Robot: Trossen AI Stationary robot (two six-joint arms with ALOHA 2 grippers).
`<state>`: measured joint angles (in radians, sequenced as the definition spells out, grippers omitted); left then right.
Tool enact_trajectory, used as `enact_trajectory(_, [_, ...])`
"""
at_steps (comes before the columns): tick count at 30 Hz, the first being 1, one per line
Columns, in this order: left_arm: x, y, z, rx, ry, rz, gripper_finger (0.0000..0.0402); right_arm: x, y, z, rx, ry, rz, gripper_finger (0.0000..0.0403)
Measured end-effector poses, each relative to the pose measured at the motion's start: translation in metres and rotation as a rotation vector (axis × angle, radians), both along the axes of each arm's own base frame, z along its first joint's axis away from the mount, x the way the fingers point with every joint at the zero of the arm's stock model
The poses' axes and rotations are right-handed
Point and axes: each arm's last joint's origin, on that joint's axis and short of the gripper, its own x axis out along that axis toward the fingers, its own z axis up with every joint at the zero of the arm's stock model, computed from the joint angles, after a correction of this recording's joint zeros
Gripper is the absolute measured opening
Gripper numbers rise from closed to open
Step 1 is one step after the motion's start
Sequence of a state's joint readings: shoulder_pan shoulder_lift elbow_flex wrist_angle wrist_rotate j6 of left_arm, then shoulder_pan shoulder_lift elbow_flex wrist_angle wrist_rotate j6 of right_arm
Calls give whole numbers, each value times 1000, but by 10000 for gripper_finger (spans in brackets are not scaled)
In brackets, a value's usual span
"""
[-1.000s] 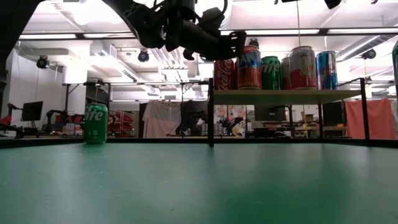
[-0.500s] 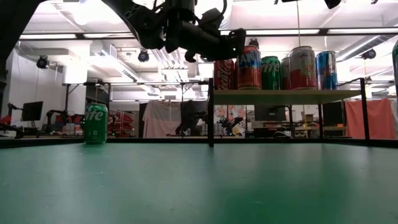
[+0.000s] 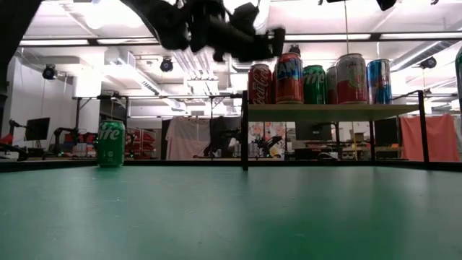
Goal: Place canned beverage on shelf
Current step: Put the red soda can on the shelf aligned with the other red soda cans
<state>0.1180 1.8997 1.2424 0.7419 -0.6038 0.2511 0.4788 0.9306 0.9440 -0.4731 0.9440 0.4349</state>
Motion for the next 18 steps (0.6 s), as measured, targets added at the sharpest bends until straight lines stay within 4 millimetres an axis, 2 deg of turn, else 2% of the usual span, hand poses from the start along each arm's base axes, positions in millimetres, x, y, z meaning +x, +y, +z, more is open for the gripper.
enact_trajectory(4, [-13,-21,28,93,-1,34,0,4,-7,1,15,-18,-42,9])
enact_trajectory(10, [-46,-41,50,140,-14,-11,0,13,-20,-1,25,-9,-90,9])
enact_trajectory(18, [-113,-49,53,133,-73,-181,0,44,-31,-10,-4,-5,-108,9])
